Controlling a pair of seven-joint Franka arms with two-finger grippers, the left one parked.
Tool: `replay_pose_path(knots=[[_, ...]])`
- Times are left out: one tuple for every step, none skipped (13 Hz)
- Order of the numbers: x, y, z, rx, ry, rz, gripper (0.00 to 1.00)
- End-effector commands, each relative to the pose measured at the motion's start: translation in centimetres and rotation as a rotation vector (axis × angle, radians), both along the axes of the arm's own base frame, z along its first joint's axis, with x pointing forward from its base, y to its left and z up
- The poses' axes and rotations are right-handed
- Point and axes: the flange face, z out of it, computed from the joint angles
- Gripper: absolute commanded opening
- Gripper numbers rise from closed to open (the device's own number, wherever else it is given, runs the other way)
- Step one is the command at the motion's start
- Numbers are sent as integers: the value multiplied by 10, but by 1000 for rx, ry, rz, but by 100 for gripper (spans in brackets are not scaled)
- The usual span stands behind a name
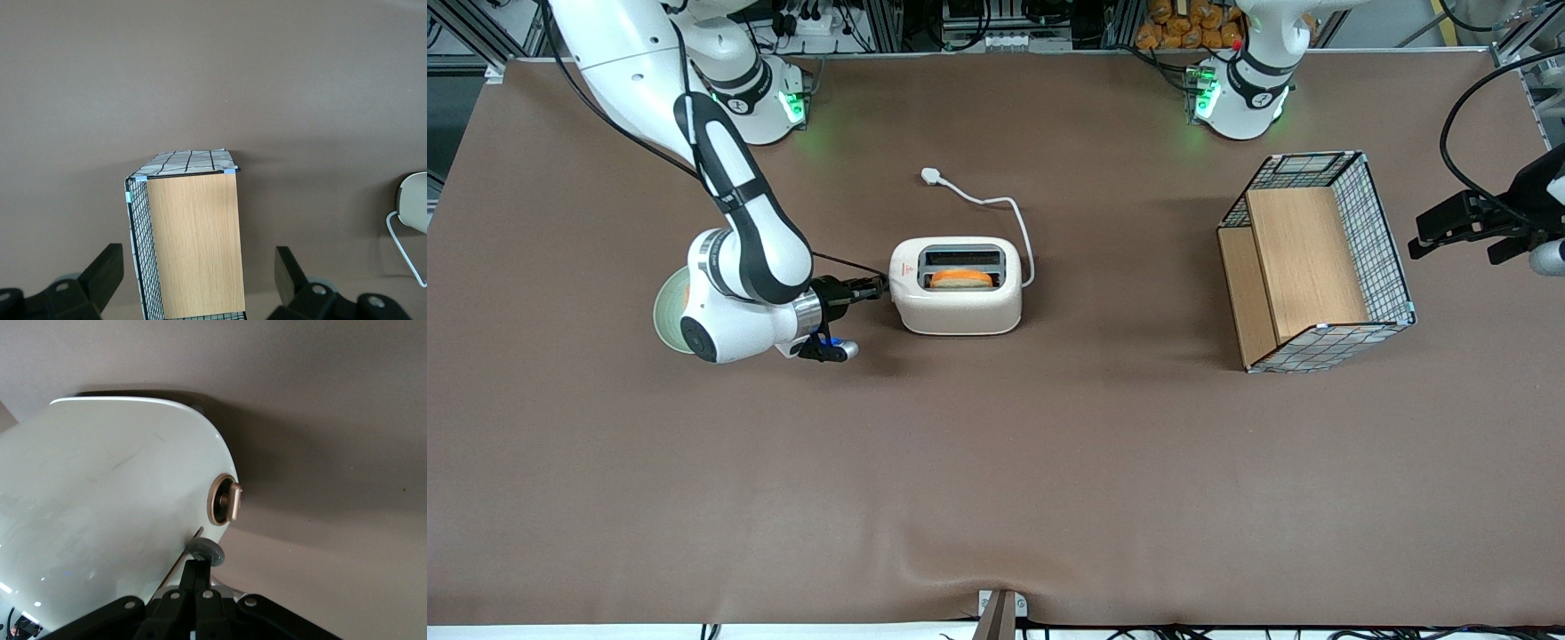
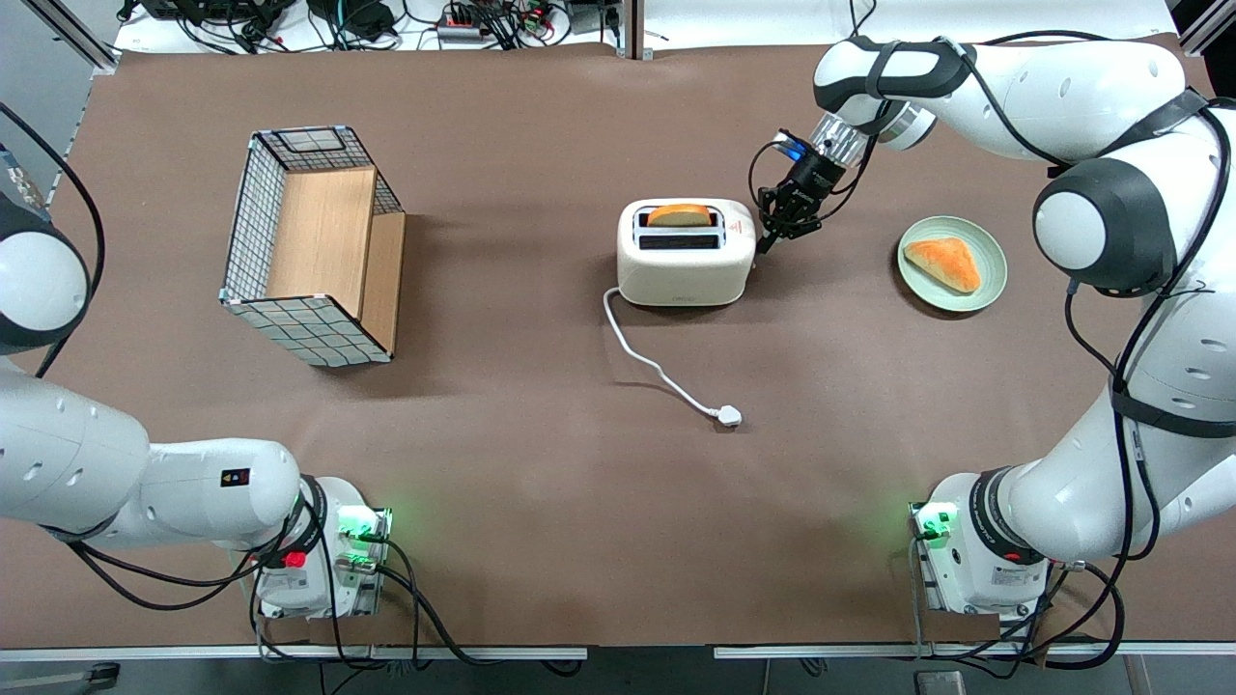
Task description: Press toaster button with right arm
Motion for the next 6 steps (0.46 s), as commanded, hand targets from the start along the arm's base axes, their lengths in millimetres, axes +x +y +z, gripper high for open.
replay_pose_path(knots=[[3,0,-17,34,-30,-24,0],[5,-2,-16,42,-36,-30,0],[6,-4,-16,50,-37,-33,0],[6,-1,-14,69,-37,-44,0],[6,1,-14,85,-39,-48,0],[6,2,-14,94,-42,-49,0]])
